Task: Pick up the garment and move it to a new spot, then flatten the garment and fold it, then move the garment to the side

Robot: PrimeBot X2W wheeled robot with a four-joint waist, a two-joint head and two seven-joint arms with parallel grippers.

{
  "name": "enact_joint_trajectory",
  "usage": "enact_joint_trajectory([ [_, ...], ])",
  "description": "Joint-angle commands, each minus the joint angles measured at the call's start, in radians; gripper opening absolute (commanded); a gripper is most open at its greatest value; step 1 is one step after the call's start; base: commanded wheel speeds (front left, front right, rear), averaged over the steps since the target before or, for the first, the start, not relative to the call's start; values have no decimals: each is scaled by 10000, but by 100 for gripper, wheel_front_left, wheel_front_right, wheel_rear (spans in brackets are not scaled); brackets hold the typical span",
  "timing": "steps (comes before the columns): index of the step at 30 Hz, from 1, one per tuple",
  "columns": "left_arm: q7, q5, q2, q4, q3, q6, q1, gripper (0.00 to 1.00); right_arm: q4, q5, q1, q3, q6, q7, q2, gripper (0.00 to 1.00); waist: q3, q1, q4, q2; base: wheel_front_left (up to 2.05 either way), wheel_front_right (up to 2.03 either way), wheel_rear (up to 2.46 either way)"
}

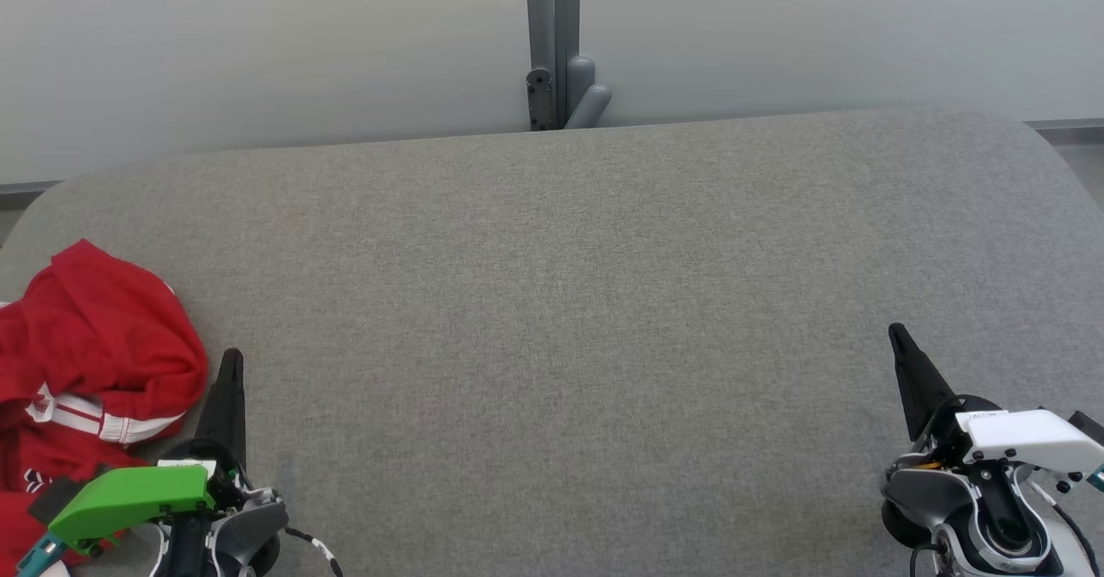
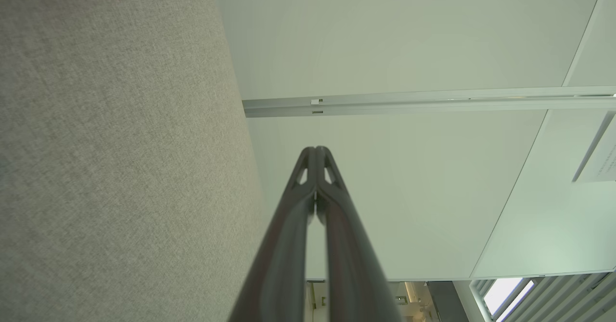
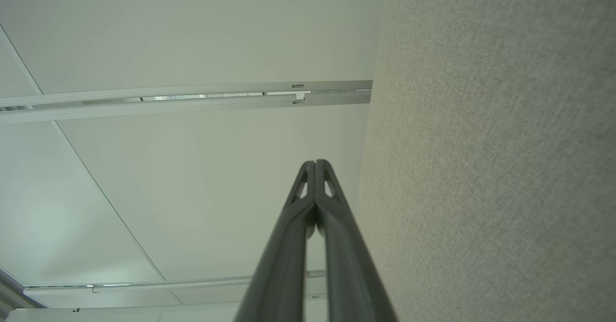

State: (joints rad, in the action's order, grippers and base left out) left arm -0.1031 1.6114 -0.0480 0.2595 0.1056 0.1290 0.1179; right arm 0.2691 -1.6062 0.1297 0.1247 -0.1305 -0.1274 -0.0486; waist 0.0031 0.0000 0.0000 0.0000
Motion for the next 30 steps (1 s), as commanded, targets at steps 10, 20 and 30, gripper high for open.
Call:
enact_joint_trajectory([
  [10, 28, -15, -75, -45, 44, 63, 171, 0, -22, -39, 100, 25, -7, -7, -56, 0, 0, 0, 0, 0, 0, 0, 0],
  [20, 8, -4, 38, 178, -38, -13, -153, 0, 190, 5, -115, -24, 4, 3, 57, 0, 2, 0, 0, 0, 0, 0, 0],
  [30, 402, -772, 15, 344, -156, -11, -221, 100, 178, 458, -225, -314, 3, 401, -109, 100, 18, 0, 1, 0, 0, 0, 0],
])
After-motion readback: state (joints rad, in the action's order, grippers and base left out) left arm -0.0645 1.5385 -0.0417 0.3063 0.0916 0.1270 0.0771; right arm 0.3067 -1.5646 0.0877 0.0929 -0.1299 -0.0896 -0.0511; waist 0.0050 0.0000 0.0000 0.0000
